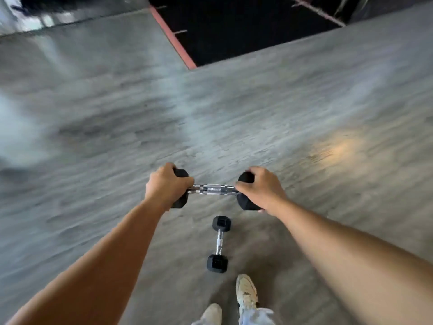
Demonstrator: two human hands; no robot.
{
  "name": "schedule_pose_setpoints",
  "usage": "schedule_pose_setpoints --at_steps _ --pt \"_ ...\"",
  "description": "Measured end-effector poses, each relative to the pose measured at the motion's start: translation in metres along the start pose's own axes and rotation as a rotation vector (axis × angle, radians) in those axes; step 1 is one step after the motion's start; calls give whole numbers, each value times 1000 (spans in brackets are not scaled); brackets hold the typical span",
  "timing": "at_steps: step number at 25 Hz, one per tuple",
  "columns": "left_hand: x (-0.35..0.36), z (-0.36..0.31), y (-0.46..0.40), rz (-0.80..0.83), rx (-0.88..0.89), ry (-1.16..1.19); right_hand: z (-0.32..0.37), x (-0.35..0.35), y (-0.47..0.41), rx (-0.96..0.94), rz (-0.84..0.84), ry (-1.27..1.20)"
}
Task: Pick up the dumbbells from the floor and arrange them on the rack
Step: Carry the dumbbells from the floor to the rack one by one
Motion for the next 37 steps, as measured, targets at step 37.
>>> schedule_pose_setpoints --at_steps 37 --pt "599 -56 1287 1781 1119 -330 -594 -217 1231 1793 -1171 -361"
Point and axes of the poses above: each hand's wrist, its own y-axis away from the middle knuckle, its own x-axis out of the palm, z = x × y, the point moved 6 cm from there along -y, towards the middle knuckle, and after that the axes turned 15 degrees about y, right-handed, at the moved point
